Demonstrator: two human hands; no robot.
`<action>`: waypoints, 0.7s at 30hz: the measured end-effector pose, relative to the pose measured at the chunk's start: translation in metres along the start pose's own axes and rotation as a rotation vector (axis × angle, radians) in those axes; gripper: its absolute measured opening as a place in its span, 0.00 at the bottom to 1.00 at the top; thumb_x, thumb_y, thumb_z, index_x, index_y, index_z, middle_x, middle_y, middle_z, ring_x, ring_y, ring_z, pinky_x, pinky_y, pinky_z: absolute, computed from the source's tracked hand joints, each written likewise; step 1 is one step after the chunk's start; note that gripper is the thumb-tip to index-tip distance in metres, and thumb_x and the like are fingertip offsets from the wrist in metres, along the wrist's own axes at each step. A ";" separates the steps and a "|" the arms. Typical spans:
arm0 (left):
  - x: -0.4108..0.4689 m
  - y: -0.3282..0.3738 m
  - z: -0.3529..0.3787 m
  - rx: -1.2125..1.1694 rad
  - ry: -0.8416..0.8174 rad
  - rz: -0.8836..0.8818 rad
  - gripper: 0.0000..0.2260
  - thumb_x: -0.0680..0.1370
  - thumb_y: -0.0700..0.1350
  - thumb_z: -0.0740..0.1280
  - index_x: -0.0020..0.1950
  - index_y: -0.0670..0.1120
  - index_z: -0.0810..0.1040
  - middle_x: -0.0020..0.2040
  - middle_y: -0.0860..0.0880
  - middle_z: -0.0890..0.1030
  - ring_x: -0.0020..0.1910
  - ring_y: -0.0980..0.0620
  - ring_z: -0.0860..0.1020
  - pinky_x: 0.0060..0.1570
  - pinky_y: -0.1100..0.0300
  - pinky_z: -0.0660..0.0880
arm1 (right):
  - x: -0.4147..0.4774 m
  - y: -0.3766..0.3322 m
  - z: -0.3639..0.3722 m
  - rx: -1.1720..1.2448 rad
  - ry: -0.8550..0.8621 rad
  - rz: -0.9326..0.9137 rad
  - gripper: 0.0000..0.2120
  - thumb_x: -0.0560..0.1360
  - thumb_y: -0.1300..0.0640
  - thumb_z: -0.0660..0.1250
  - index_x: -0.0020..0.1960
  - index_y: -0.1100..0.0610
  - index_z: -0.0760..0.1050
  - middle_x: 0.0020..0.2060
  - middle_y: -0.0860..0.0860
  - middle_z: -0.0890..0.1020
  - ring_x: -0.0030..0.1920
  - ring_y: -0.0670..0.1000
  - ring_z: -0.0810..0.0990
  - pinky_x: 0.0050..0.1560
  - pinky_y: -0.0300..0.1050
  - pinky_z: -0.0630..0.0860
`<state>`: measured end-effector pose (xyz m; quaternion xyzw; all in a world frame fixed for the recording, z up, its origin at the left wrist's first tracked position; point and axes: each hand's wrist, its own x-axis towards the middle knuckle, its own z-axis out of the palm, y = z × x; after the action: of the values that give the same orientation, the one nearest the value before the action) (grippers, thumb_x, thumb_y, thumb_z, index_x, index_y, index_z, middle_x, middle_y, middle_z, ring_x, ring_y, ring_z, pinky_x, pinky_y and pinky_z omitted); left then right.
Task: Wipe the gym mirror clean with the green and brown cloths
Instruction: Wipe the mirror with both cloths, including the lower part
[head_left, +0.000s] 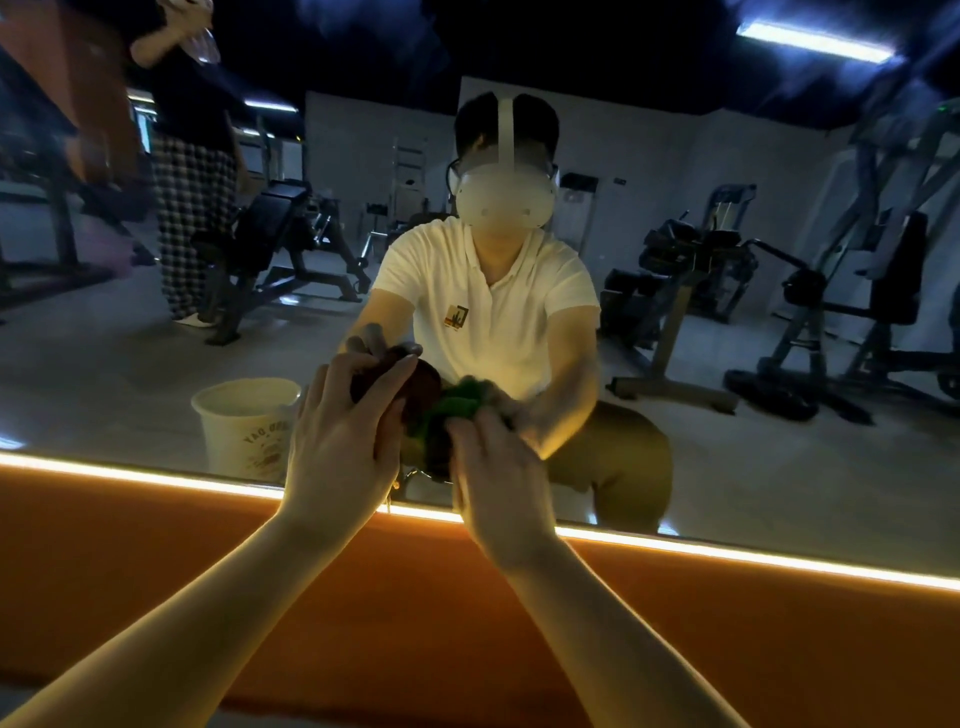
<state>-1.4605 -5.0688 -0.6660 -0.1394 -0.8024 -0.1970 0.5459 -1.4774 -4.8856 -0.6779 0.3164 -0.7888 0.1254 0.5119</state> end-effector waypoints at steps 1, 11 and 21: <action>-0.001 -0.002 0.000 0.000 0.003 0.004 0.17 0.84 0.45 0.62 0.72 0.44 0.77 0.62 0.39 0.74 0.59 0.41 0.74 0.58 0.45 0.74 | 0.002 -0.004 0.002 0.005 -0.042 -0.055 0.08 0.78 0.59 0.65 0.56 0.59 0.77 0.49 0.57 0.81 0.42 0.52 0.83 0.38 0.44 0.83; -0.001 0.000 0.005 -0.046 0.036 -0.018 0.17 0.83 0.45 0.62 0.71 0.44 0.76 0.61 0.37 0.75 0.57 0.39 0.75 0.55 0.45 0.76 | 0.025 0.053 -0.059 -0.213 0.221 0.459 0.08 0.83 0.59 0.59 0.60 0.58 0.73 0.55 0.52 0.78 0.43 0.40 0.75 0.40 0.34 0.74; -0.006 -0.010 0.004 -0.023 0.014 0.060 0.17 0.80 0.42 0.66 0.69 0.45 0.79 0.62 0.39 0.74 0.59 0.38 0.74 0.56 0.41 0.74 | -0.007 0.056 -0.060 -0.231 -0.139 0.157 0.08 0.79 0.57 0.65 0.57 0.48 0.73 0.50 0.53 0.78 0.43 0.53 0.79 0.41 0.55 0.82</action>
<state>-1.4659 -5.0758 -0.6744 -0.1679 -0.7917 -0.1906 0.5556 -1.4672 -4.8089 -0.6503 0.2008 -0.8538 0.0514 0.4776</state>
